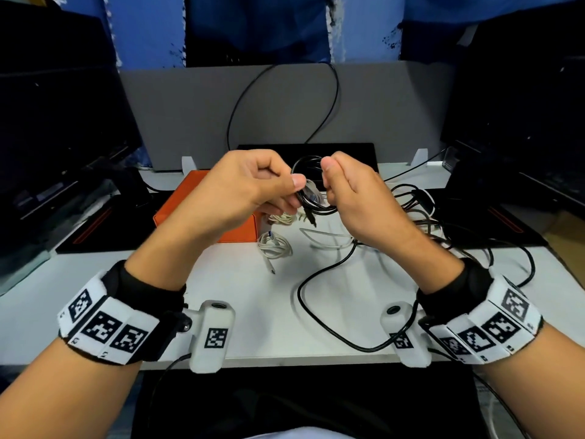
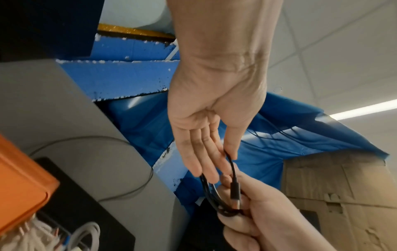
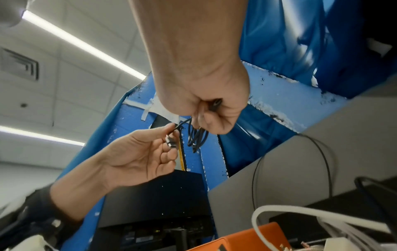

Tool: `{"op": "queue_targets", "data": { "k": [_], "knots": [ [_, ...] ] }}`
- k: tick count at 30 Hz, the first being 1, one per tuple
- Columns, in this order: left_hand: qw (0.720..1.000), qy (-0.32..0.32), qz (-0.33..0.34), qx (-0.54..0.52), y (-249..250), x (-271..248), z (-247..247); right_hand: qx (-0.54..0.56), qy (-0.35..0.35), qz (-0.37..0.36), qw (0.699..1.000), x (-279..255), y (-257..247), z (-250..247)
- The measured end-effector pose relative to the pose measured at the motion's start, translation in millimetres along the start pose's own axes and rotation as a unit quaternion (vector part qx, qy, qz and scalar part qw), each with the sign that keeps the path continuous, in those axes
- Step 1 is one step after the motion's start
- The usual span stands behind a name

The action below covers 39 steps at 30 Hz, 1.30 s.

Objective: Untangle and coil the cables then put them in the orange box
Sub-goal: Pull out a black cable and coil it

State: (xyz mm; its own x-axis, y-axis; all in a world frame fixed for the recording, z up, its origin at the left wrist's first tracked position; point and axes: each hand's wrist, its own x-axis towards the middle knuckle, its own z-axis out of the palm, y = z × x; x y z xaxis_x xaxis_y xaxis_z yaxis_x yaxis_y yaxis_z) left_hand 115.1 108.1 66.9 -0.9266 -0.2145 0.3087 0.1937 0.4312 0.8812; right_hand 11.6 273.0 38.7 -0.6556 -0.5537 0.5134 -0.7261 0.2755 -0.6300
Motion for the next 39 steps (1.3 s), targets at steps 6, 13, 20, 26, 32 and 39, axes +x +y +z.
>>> {"op": "queue_targets", "data": {
  "k": [6,13,20,26,32,39],
  "knots": [
    [0.984,0.085,0.140,0.068,-9.7,4.6,10.6,0.262,-0.082,0.086,0.958,-1.6,-4.3,1.0],
    [0.965,0.142,0.220,-0.001,-13.7,5.0,21.1,0.108,-0.062,0.010,0.992,-2.6,-9.0,0.0],
    [0.954,0.146,0.229,0.127,-18.5,8.0,11.0,0.289,-0.081,0.094,0.949,-1.7,-12.6,-8.6],
    [0.982,0.071,0.168,0.044,-21.4,8.1,10.5,0.340,-0.153,0.101,0.922,-6.9,-20.0,-7.1],
    [0.984,-0.026,0.142,0.107,-17.6,5.1,12.1,0.324,-0.177,0.078,0.926,-9.5,-22.8,-7.0],
    [0.998,-0.056,-0.019,-0.028,-3.9,-0.1,19.1,0.308,-0.126,0.115,0.936,2.9,-18.2,-20.4]
  ]
}}
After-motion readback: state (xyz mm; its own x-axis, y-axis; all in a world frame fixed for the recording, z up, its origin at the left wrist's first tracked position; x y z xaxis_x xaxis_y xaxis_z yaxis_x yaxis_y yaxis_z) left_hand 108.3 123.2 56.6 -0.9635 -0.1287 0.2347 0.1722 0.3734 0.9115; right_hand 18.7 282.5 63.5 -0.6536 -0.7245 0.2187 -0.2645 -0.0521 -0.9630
